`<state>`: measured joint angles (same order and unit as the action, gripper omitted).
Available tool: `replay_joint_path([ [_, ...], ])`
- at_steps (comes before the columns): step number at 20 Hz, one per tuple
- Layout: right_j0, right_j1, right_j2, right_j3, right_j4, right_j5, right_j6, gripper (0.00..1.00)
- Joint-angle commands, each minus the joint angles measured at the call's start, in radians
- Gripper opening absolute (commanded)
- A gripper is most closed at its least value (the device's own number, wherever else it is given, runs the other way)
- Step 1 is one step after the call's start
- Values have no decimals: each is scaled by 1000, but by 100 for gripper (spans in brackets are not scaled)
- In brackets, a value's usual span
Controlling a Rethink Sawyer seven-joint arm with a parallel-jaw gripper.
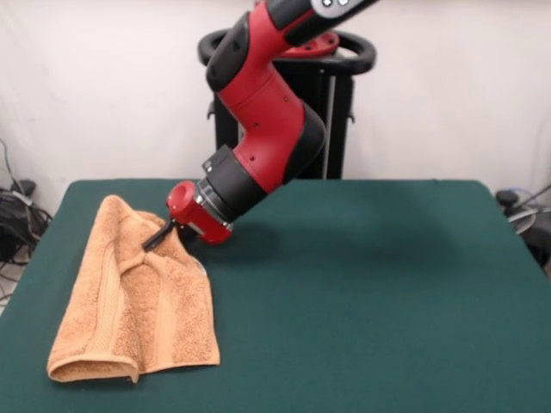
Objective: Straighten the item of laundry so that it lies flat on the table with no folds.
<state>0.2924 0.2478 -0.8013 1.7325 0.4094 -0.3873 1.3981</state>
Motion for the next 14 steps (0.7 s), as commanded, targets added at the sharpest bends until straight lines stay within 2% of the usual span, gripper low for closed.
replay_joint_path([
  [1, -18, 79, 113, -100, 47, 135, 142, 0],
  [10, 0, 94, 107, -105, 75, 157, 148, 0],
  [14, -1, 69, 134, -97, 57, 155, 158, 0],
])
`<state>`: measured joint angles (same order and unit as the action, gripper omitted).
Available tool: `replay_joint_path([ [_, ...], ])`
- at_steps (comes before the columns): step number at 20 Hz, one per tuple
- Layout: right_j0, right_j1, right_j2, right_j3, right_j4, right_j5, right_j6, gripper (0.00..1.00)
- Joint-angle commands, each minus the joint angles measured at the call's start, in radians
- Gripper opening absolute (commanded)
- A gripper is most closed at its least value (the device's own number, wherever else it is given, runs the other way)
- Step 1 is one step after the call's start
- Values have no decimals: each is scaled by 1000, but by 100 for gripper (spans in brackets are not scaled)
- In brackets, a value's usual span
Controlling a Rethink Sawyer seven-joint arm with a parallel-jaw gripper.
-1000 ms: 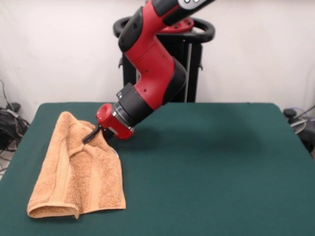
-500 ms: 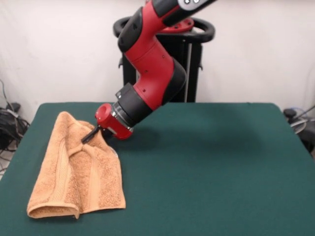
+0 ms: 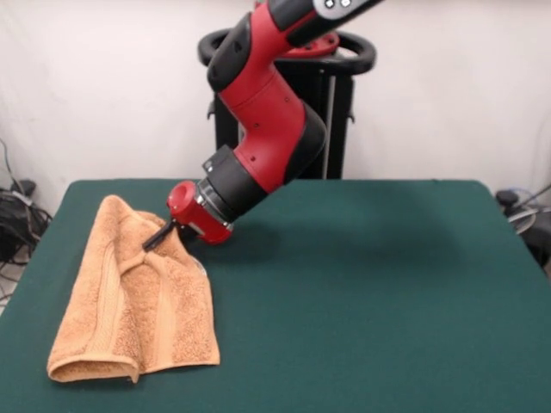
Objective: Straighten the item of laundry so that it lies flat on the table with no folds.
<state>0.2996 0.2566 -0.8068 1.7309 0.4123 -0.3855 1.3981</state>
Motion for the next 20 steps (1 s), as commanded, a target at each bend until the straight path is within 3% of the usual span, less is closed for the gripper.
replay_joint_path([
  [1, -13, 49, 151, -92, 44, 151, 162, 0],
  [11, -172, -261, 448, 53, -245, 151, 219, 0],
  [20, -264, -352, 582, 127, -362, 111, 232, 0],
])
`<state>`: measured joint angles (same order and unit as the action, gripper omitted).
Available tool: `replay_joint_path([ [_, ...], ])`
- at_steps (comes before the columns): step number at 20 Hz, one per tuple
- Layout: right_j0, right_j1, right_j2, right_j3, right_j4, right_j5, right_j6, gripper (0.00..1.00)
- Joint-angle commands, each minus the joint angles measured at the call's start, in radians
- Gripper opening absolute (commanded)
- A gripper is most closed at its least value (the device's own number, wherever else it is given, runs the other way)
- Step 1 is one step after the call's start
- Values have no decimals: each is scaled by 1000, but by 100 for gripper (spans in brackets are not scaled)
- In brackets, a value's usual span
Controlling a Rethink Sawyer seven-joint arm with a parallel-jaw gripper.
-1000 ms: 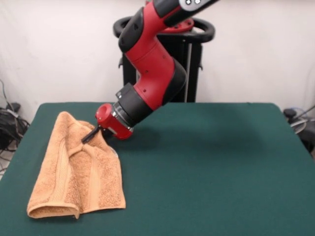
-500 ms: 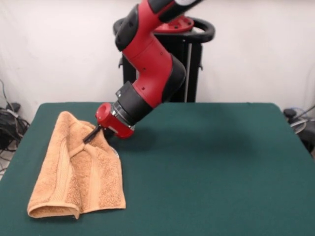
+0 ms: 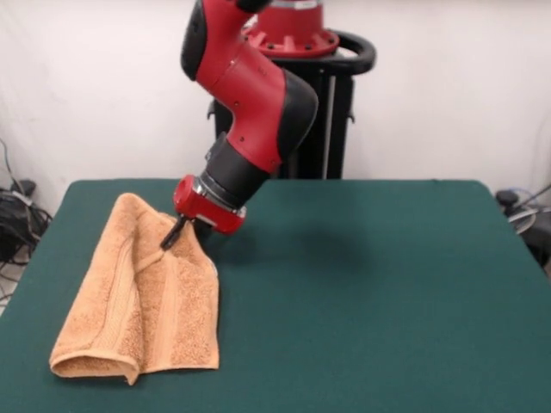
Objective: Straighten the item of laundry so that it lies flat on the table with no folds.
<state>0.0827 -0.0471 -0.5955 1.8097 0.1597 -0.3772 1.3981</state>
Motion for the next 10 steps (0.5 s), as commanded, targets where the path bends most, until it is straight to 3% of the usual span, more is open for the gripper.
replay_joint_path([
  [1, -49, -50, 374, 51, -112, 100, 232, 0],
  [10, -55, -59, 392, 70, -106, 84, 228, 0],
])
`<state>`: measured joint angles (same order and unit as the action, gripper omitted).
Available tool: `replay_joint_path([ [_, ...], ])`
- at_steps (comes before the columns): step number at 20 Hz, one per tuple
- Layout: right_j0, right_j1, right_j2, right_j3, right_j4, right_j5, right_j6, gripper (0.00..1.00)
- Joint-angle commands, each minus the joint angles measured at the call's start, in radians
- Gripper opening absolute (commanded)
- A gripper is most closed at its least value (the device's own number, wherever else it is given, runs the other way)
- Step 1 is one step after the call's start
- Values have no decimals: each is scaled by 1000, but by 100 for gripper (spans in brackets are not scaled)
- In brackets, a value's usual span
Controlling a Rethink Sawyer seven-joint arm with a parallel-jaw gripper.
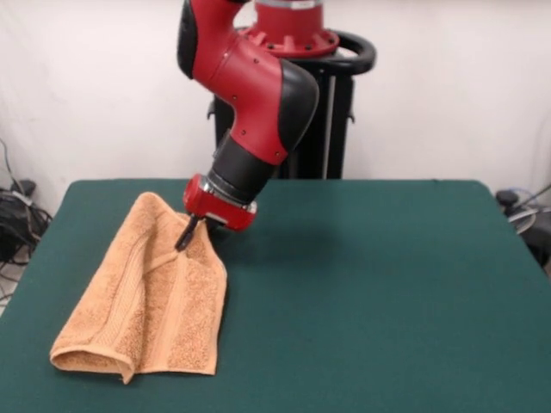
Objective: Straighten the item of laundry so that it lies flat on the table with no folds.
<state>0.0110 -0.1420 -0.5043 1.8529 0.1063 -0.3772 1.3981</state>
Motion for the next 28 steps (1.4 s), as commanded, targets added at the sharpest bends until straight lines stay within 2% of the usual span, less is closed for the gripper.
replay_joint_path([
  [1, 16, 35, 302, 29, -52, 83, 227, 0],
  [9, 29, 31, 296, 35, -39, 99, 209, 0],
  [17, -2, -39, 383, 78, -77, 158, 208, 0],
  [28, 4, -62, 408, 101, -90, 178, 177, 0],
])
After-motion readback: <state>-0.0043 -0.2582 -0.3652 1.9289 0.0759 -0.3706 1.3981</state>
